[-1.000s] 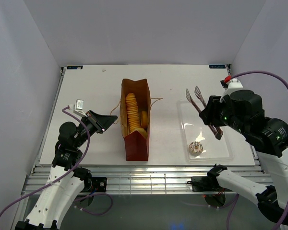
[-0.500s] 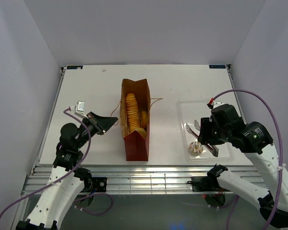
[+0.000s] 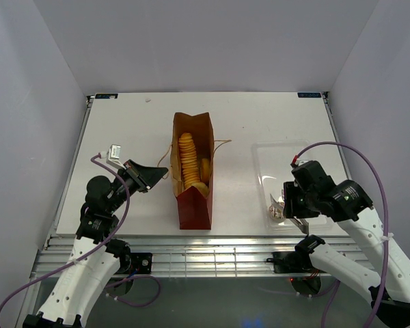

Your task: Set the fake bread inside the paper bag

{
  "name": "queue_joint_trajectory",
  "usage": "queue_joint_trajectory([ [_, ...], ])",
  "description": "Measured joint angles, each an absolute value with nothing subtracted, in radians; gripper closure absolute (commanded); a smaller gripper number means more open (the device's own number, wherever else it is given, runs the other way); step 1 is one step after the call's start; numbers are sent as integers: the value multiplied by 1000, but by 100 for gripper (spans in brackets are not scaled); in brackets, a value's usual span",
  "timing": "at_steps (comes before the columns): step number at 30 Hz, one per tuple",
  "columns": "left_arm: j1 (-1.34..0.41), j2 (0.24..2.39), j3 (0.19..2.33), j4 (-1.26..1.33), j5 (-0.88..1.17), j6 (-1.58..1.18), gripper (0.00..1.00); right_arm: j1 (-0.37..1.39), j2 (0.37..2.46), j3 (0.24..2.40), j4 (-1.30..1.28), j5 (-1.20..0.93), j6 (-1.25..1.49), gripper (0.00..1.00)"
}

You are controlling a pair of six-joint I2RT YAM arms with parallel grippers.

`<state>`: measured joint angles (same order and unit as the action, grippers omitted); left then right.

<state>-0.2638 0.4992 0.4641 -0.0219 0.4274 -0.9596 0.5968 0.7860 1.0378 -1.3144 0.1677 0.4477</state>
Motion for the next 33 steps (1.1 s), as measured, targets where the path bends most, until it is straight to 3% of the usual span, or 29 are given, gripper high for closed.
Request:
queue_joint_trajectory([
  [33,-264,501,432,23,435,-978,100,597,790,898,-1255,252,529,51],
])
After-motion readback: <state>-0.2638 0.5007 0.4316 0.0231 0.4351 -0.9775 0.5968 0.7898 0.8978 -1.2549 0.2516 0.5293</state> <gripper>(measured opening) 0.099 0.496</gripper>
